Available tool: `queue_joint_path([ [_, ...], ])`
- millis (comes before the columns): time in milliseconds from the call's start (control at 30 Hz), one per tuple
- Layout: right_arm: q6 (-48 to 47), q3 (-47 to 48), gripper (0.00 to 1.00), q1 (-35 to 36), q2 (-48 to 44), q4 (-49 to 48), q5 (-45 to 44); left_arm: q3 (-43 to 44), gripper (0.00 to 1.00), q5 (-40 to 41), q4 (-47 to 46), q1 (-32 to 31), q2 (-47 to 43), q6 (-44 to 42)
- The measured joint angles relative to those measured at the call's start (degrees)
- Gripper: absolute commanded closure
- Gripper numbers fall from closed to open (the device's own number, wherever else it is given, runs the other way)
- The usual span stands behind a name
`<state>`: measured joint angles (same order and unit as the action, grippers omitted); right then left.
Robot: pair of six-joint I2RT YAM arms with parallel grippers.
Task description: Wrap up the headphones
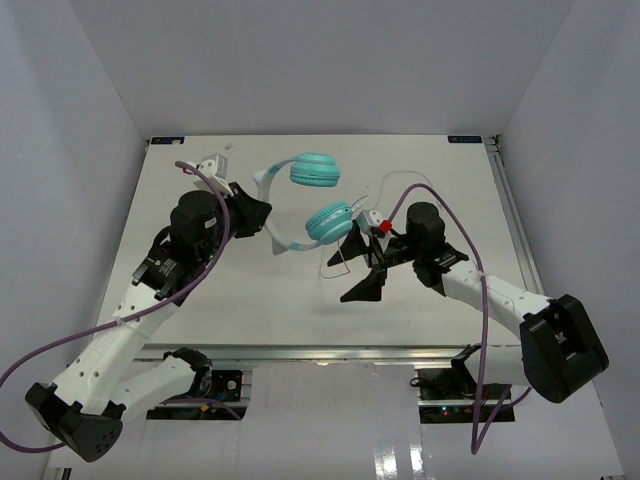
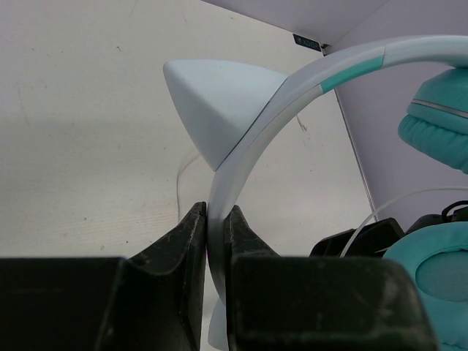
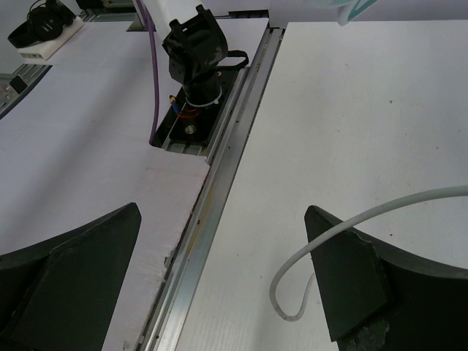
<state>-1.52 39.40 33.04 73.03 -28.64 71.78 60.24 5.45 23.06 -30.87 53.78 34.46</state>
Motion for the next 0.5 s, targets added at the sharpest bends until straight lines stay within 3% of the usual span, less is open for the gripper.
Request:
queue_joint_path([
  [500, -0.09, 0.00, 0.08, 0.09, -0.30, -0.04, -0.06, 1.43, 1.00, 0.98, -0.76, 0.00, 0.67, 0.20],
])
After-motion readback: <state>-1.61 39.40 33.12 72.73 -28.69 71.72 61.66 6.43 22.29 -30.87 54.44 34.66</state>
